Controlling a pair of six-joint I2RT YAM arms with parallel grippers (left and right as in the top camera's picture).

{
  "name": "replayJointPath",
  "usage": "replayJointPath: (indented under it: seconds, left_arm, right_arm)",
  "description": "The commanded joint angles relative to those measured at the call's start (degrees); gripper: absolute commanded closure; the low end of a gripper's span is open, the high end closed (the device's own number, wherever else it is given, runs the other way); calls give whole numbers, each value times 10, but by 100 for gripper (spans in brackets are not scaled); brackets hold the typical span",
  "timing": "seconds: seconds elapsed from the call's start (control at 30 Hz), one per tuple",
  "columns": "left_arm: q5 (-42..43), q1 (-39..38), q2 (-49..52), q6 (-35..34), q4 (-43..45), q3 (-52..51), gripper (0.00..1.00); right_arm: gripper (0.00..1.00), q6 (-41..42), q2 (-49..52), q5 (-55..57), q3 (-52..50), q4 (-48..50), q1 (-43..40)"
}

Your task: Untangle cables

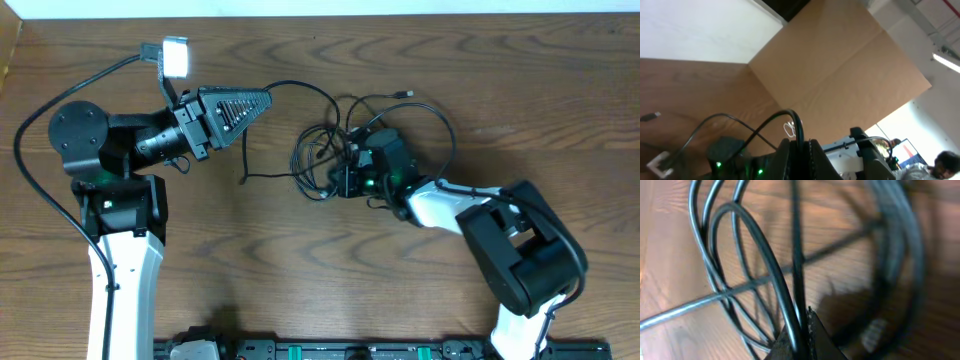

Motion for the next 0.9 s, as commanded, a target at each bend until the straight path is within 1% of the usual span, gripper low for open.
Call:
replayJointPath:
  seconds: [0.0,0.03,0.07,0.13,0.23,0.33,0.4,0.53,0.67,0.8,0.87]
  left_arm:
    - [10,2,0,-3,2,5,92]
    - [11,2,3,1,2,5,92]
    - [16,2,8,16,2,5,93]
    - [30,2,18,48,2,5,92]
    - [49,2,40,75,-2,5,92]
    - [62,2,68,87,-12,5,92]
    - [84,3,93,106,-13,5,92]
    - [105,23,142,110,-13,5,93]
    - [104,72,190,124,-13,5,93]
    - [96,134,233,124,-16,5,93]
    - [64,149,243,124,-43,4,94]
  right_arm:
    - [98,-48,-83,27,0,-73,-66]
    - [98,-63,-109,37,0,-100,-85]
    - [98,-85,-147,51,0,-138,-110]
    - [98,-110,-193,84,0,-184,-139]
    - [99,-144,-266,185,0,-256,-182]
    - [99,-167,-312,281,0,-302,-223]
    - [99,-171,-330,317,0,-318,-252]
    - [99,-171,-339,320,0,-325,-310]
    - [99,-171,-340,306,1,-325,-356]
    - [99,-171,-350,231,2,-325,-390]
    - [99,-171,-362,202,3,-325,-395]
